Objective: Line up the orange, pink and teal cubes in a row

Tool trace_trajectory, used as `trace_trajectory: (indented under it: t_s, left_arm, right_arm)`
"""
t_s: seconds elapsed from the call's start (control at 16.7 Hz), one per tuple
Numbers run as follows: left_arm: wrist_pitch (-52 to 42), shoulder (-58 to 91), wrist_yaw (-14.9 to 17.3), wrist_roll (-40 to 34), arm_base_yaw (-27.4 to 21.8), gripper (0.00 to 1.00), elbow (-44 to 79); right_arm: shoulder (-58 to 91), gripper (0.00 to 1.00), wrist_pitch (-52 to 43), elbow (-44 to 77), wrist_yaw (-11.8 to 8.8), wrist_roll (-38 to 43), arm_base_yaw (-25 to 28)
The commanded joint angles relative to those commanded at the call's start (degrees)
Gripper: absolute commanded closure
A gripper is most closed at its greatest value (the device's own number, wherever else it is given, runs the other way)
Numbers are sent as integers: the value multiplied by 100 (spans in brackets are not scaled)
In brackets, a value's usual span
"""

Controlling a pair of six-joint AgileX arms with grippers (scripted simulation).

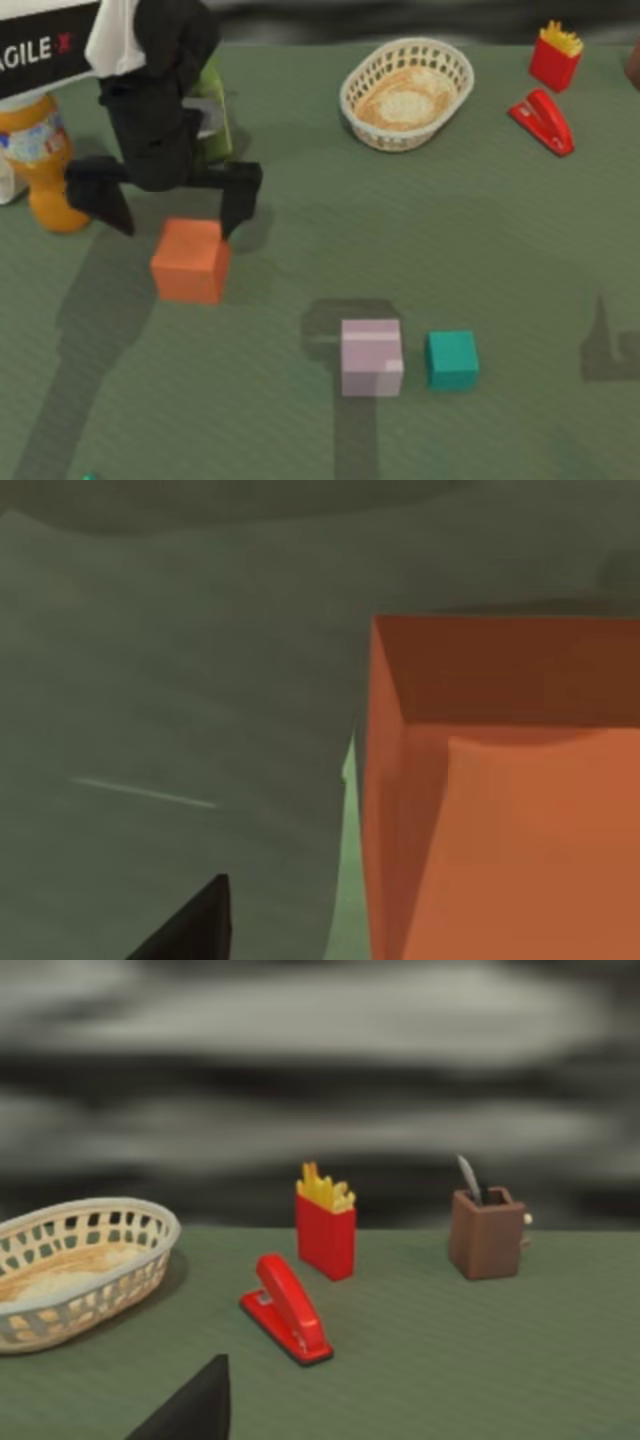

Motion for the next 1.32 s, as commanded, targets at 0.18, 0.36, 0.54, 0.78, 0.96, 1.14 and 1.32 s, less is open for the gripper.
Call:
trace_trajectory:
  t_s: [0.18, 0.36, 0.54, 0.78, 0.96, 1.14, 1.32]
  left_arm:
    - [727, 249, 2, 0, -1, 0, -429]
    - [1266, 459, 4, 0, -3, 0, -774]
    - [1337, 496, 5, 0, -5, 0, -827]
    - [1337, 496, 5, 0, -5, 15, -827]
    - [1337, 496, 5, 0, -5, 38, -827]
    - [1337, 496, 5, 0, -5, 60, -827]
    - [1337, 496, 5, 0, -5, 83, -827]
  right_arm:
    - [0, 0, 0, 0, 0, 0, 0]
    - [0, 0, 0, 0, 0, 0, 0]
    - [0, 0, 0, 0, 0, 0, 0]
    - [0, 0, 0, 0, 0, 0, 0]
    - [0, 0, 0, 0, 0, 0, 0]
    - [0, 0, 0, 0, 0, 0, 0]
    - [0, 0, 0, 0, 0, 0, 0]
